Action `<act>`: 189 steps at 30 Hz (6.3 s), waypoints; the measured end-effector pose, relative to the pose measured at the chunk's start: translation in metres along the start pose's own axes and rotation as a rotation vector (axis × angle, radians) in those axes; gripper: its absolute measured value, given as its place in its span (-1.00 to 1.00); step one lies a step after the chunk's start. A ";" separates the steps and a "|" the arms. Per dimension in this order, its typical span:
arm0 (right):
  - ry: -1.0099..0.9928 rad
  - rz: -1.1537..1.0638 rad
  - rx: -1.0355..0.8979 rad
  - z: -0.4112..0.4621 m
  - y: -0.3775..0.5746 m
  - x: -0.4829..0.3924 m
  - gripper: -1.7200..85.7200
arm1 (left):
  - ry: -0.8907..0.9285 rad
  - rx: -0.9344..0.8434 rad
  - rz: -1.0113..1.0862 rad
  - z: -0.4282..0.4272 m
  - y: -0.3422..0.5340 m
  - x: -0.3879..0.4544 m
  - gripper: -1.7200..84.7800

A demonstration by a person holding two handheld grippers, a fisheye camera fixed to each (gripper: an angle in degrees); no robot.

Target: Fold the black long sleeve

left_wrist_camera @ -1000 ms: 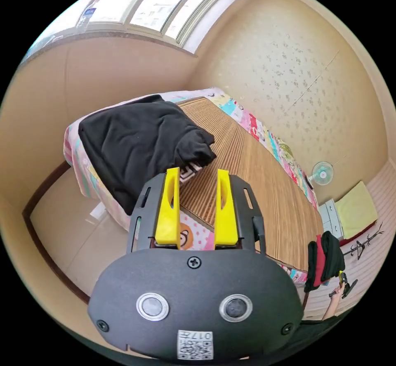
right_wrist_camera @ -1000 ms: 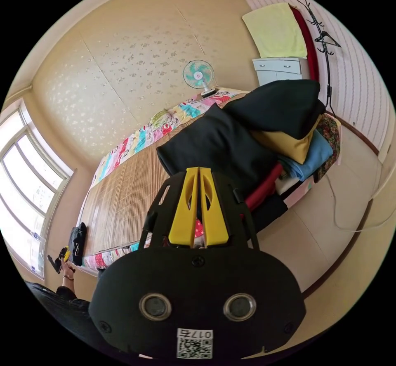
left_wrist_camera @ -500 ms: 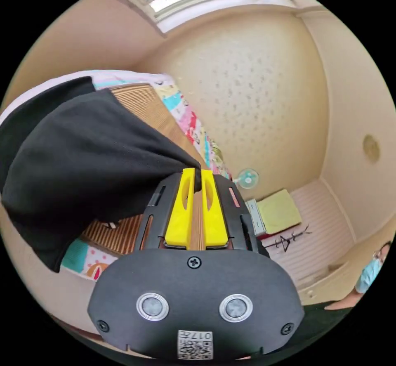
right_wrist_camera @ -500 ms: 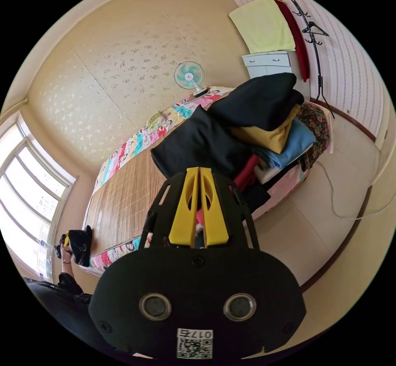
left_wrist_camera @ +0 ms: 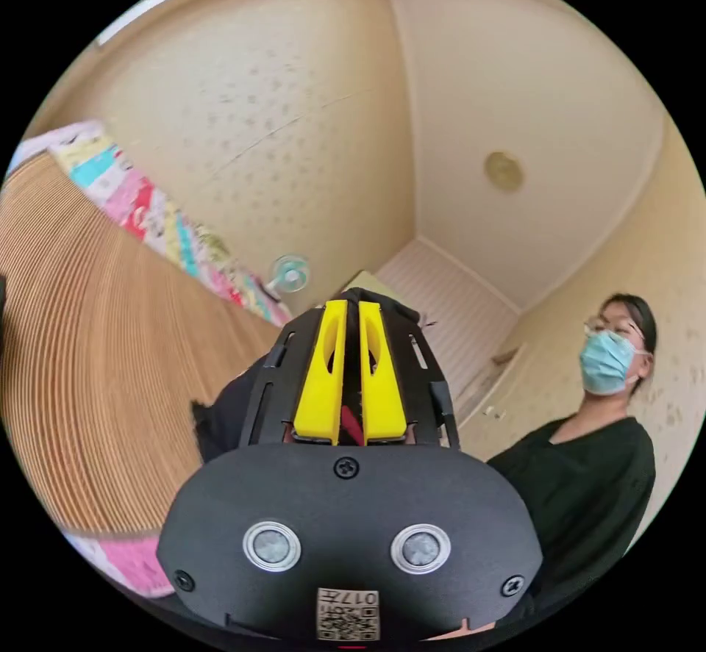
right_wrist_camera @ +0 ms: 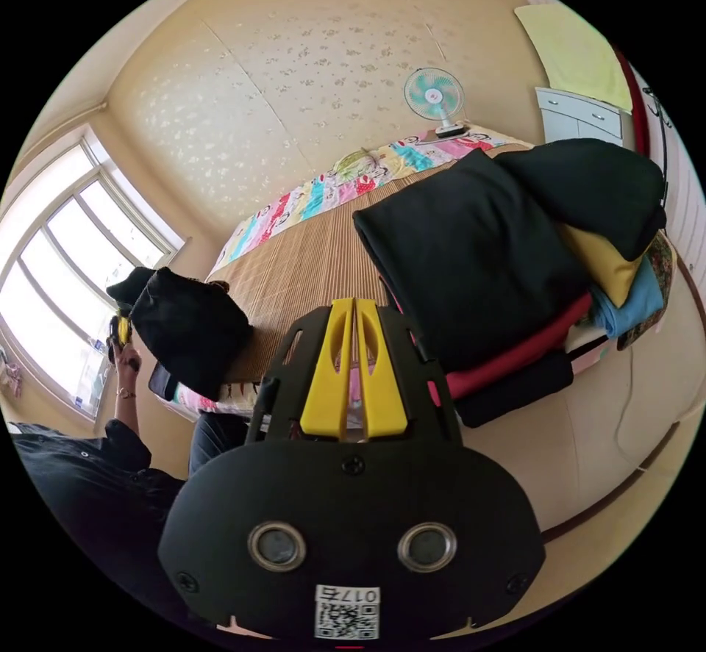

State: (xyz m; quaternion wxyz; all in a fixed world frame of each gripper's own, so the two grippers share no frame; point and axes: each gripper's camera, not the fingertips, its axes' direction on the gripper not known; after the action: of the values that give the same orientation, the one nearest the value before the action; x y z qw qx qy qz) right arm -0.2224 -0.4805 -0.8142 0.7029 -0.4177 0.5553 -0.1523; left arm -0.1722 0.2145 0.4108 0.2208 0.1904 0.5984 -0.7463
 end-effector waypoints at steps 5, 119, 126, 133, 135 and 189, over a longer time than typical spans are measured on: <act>-0.009 0.015 -0.090 0.024 0.004 0.014 -0.96 | -0.513 -0.279 -0.362 0.018 0.103 -0.074 -0.80; 0.139 -0.267 -0.096 0.200 -0.275 -0.157 -0.74 | -0.853 -0.281 0.039 0.186 -0.199 0.020 -0.72; 0.092 -0.320 -0.319 0.343 -0.116 -0.074 -0.71 | -0.777 -0.430 -0.050 0.164 -0.063 -0.094 -0.70; -0.012 -0.185 -0.309 0.384 -0.065 -0.058 -0.71 | -0.860 -0.491 -0.137 0.169 -0.012 -0.148 -0.68; 0.019 -0.274 -0.259 0.383 -0.082 -0.086 -0.73 | -0.906 -0.414 -0.099 0.163 -0.024 -0.140 -0.68; 0.767 -0.494 0.142 0.077 -0.028 0.054 -0.92 | -0.734 -0.157 -0.439 -0.142 0.156 -0.087 -0.81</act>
State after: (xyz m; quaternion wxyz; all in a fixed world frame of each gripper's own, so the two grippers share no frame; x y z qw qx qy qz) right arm -0.1269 -0.5019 -0.8252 0.4163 -0.4018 0.6473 -0.4962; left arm -0.0104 0.3330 0.3022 0.2691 -0.2367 0.5614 -0.7459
